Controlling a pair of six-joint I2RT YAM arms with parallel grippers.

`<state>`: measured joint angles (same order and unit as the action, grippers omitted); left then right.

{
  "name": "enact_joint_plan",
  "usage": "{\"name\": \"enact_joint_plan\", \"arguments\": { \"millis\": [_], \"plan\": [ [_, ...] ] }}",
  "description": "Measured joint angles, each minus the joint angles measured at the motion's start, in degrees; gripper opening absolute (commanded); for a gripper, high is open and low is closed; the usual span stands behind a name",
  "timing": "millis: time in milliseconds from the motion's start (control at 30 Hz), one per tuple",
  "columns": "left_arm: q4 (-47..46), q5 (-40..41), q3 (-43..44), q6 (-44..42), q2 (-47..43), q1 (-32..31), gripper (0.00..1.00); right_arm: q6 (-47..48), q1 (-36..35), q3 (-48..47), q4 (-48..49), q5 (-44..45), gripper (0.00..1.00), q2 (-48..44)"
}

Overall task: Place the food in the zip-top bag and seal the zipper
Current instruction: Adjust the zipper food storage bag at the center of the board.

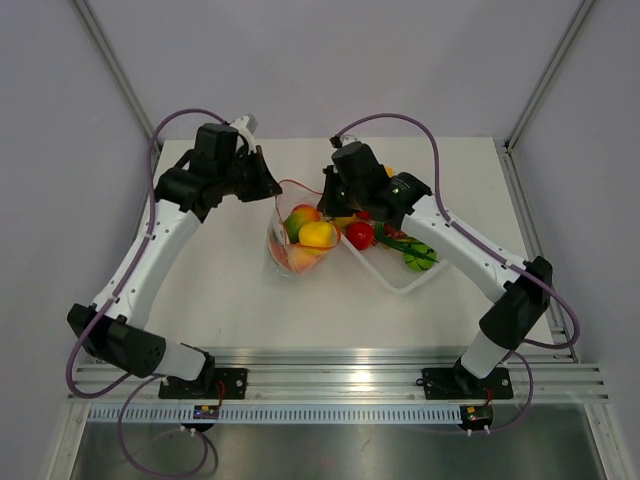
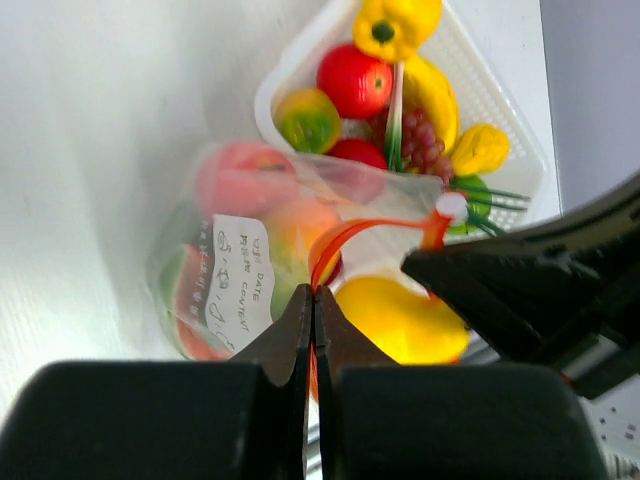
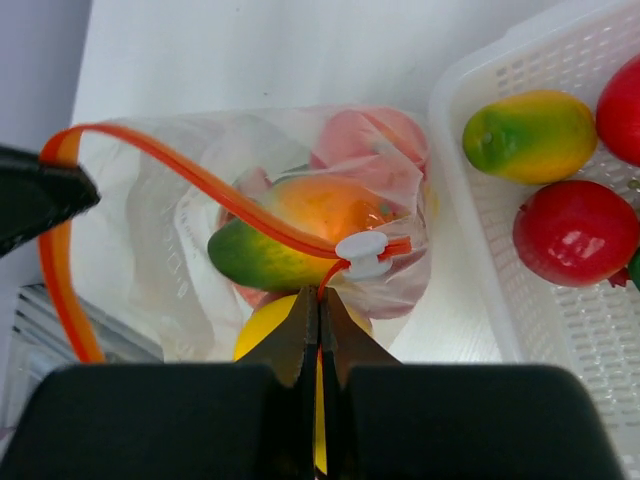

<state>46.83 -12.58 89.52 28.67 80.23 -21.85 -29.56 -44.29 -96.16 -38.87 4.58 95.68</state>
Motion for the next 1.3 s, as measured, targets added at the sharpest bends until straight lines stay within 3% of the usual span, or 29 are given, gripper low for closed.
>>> {"name": "enact_joint_plan", "arguments": {
  "millis": [167, 333, 400, 467, 600, 633, 767, 867, 967, 1100, 1300],
  "plan": [
    [-0.13, 2.84, 4.04, -4.02, 4.70, 1.62, 0.00, -3.89, 0.70, -1.77, -0.87, -1.22, 0.00, 1.03],
    [0.31, 4.59, 6.88, -7.85, 13.66, 3.41, 0.00, -6.60, 2.86, -6.19, -2.97, -2.16, 0.00, 8.22],
    [0.50, 4.79, 7.17, -9.05, 16.28, 3.65, 0.15, -7.43, 3.45, -6.19, -3.28, -2.71, 0.00, 9.01],
    [1.46, 4.92, 7.13, -10.25, 16.96, 3.67, 0.39, -7.82, 3.65, -6.19, -3.34, -2.67, 0.00, 8.55],
    [1.77, 5.16, 7.39, -12.33, 15.23, 3.80, 0.59, -8.31, 3.85, -6.21, -3.67, -2.84, 0.00, 7.82],
    [2.10, 5.18, 7.65, -12.79, 14.56, 3.85, 0.60, -8.57, 3.96, -6.16, -3.80, -3.30, 0.00, 7.82],
    [2.71, 6.25, 7.45, -13.86, 9.38, 3.37, 0.60, -10.08, 4.28, -5.79, -3.58, -5.64, 0.00, 7.74],
    [2.58, 8.79, 5.84, -14.78, 1.68, 1.07, 0.51, -11.23, 4.31, -5.79, -3.30, -7.34, 0.00, 7.30],
    [2.25, 10.47, 3.85, -15.76, -6.58, -5.07, 0.43, -12.63, 4.31, -5.64, -2.69, -9.31, 0.00, 6.12],
    [0.28, 9.42, -1.33, -16.15, -14.01, -13.70, 0.42, -14.23, 4.33, -4.20, -1.25, -10.99, 0.00, 3.21],
    [-1.57, 9.86, -8.35, -14.60, -10.60, -19.10, 0.43, -15.89, 4.35, -2.47, 0.28, -12.70, 0.00, 2.21]
  ]
}}
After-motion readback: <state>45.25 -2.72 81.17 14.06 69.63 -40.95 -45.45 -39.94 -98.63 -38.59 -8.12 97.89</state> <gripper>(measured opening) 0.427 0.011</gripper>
